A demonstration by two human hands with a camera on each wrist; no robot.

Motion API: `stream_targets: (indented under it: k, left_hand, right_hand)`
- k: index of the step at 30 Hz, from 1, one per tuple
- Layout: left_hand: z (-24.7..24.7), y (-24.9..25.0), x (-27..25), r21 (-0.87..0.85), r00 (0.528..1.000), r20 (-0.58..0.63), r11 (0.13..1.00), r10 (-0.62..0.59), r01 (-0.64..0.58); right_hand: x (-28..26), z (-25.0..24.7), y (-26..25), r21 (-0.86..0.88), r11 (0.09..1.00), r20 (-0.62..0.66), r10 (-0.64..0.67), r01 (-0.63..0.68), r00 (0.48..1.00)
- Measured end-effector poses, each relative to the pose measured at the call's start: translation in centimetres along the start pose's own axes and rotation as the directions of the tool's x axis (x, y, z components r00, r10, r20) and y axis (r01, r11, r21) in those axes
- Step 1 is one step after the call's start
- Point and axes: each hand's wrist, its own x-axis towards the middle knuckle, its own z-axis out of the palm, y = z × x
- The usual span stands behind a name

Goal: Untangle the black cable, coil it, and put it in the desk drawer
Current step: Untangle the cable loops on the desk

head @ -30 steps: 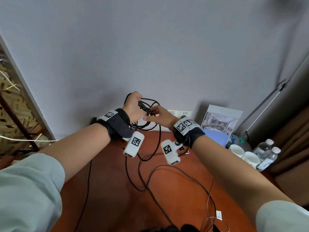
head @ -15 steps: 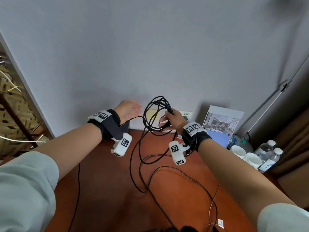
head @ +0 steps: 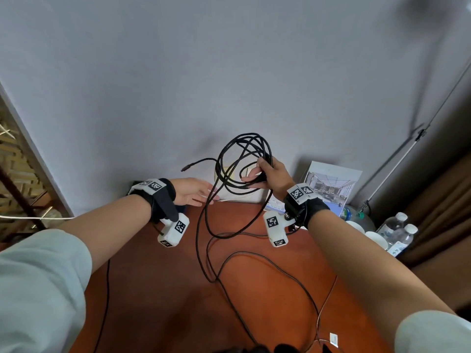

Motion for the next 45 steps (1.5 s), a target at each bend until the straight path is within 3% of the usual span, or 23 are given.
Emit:
stream_targets:
  k: [2,5,8,14,19,25,29,32,36,41,45]
  left_hand:
    - [0.3,0.5,-0.3,-0.075,0.996,0.06,0.996,0.06,-0.055]
    - [0.8,1.2,-0.4,-0.222,0.987,0.045,0.965,0.152,-0.138]
    - [1.6,1.9,-0.2,-0.199,0.983,-0.012,0.963,0.184,-0.182]
    - [2.5,2.9,1.0,-0.221,0.975,-0.189,0.963,0.115,-0.156]
    - [2.4,3.3,1.3,-0.209,0.954,-0.266,0.957,0.14,-0.199]
    - [1.7,2.9,1.5,-0.24,0.909,-0.292,0.897,0.297,-0.37]
    - [1.6,2.9,1.3,-0.142,0.872,-0.336,0.896,0.356,-0.42]
    - [1.3,3.0,1.1,-0.069,0.859,-0.335,0.899,0.388,-0.433]
    - [1.4,2.8,0.9,0.027,0.853,-0.293,0.896,0.432,-0.444]
    - [1.4,2.7,0.9,0.111,0.849,-0.293,0.898,0.439,-0.426]
    - [1.3,2.6,1.2,0.136,0.842,-0.322,0.901,0.432,-0.411]
  right_hand:
    - [0.0,-0.3,-0.1,0.018,1.0,0.001,-0.002,0.002,1.0]
    - [0.1,-0.9,0.1,0.062,0.998,0.009,0.006,-0.006,1.0]
    - [0.3,-1.2,0.3,0.099,0.995,0.014,0.02,-0.021,1.0]
    - [0.4,-1.1,0.8,0.084,0.995,0.1,0.041,-0.049,0.994]
    - [0.2,-1.1,1.0,-0.028,0.999,0.189,0.03,-0.025,0.981]
    - [0.5,-2.1,1.1,-0.211,0.977,0.227,0.08,-0.031,0.97]
    - [0.9,-2.6,0.3,-0.309,0.949,0.121,0.107,-0.065,0.987]
    - [1.6,-3.1,-0.4,-0.39,0.921,-0.007,0.024,-0.025,1.0]
    - [2.3,-3.2,-1.0,-0.29,0.956,-0.115,-0.084,0.047,0.99]
    - [2.6,-2.6,-1.5,-0.279,0.949,-0.054,0.14,-0.15,0.989]
    - [2.8,-3.4,-1.7,-0.576,0.797,-0.063,0.178,-0.181,0.982]
